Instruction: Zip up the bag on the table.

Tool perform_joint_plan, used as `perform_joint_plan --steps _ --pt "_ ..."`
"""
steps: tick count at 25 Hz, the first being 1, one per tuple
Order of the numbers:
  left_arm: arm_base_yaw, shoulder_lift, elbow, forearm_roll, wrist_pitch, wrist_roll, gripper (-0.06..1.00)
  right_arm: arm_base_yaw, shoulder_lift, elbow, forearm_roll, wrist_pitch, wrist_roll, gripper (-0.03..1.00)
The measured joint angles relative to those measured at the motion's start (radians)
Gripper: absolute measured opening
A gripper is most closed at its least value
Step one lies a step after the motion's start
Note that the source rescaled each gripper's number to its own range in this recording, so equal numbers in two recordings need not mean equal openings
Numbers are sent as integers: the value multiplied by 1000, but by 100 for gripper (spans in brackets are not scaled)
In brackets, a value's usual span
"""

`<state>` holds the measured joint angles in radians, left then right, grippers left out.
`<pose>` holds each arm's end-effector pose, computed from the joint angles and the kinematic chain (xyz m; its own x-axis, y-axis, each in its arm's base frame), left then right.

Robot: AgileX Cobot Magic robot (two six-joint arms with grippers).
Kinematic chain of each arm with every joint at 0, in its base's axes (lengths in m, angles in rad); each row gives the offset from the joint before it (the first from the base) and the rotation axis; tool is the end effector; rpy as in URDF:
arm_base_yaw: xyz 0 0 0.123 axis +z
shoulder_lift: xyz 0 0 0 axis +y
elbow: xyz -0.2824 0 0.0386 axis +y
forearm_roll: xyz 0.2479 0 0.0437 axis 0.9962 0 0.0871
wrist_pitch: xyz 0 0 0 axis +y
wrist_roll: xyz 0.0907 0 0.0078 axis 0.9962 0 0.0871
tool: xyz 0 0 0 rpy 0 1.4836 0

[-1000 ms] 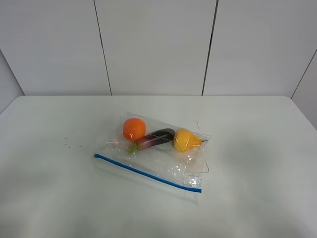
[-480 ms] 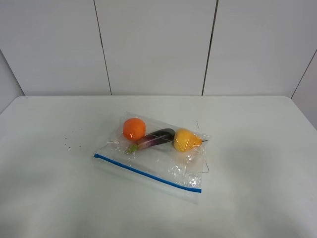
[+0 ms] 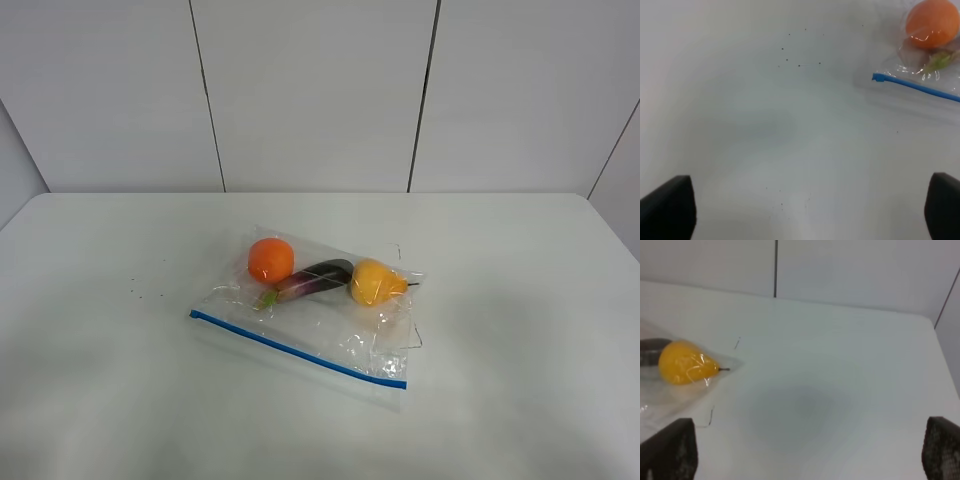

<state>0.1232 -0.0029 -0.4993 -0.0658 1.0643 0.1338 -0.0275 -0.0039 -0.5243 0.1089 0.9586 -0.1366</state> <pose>-0.0048 -0.0059 0.2768 -0.4579 0.0456 -0.8878 -0.0255 0.9976 0.0644 -0.0048 0.0082 0.2928 -0.3287 -0.0645 -0.9422 -0.0809 0.9959 -0.0399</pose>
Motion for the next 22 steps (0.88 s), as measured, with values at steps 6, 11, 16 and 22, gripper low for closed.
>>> perform_joint_plan --steps 6,11,16,22 --pt "0 0 0 0 0 0 100 0 0 0 1 -2 0 100" --pt "0 0 0 0 0 0 100 0 0 1 -12 51 0 100" --pt "0 0 0 0 0 0 100 0 0 23 -32 61 6 100" --pt "0 0 0 0 0 0 100 0 0 24 -50 64 41 100"
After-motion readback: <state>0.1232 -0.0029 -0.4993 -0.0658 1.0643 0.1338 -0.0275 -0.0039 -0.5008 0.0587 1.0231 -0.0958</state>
